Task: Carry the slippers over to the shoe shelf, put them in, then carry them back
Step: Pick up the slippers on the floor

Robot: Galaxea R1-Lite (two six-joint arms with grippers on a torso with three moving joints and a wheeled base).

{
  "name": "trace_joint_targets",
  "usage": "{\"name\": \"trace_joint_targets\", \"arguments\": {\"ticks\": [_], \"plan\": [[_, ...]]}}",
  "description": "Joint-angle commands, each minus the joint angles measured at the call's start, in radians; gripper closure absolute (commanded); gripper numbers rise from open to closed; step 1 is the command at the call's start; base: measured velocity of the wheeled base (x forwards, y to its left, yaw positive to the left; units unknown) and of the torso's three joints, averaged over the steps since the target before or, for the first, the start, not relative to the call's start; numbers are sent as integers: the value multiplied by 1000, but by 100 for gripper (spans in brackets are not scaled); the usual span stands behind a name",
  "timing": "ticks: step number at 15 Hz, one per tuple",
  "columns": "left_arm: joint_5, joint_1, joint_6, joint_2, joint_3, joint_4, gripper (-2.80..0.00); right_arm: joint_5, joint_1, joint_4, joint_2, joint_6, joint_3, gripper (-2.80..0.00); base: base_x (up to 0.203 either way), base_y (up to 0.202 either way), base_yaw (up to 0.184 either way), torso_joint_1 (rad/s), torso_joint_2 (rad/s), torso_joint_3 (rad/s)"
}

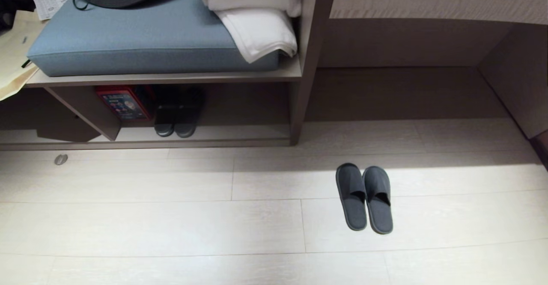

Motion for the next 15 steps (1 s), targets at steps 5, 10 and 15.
{"name": "trace_joint_targets", "arguments": {"ticks": [5,10,15], "plan": [[0,0,-1,1,-3,5,0,0,1,-1,0,0,0,0,0,0,0,3,2,-195],[0,0,1,1,-3,6,0,0,0,-1,0,0,0,0,0,0,0,5,2,-197],[0,0,-1,1,-3,6,0,0,0,-1,0,0,0,0,0,0,0,3,0,-196]]}}
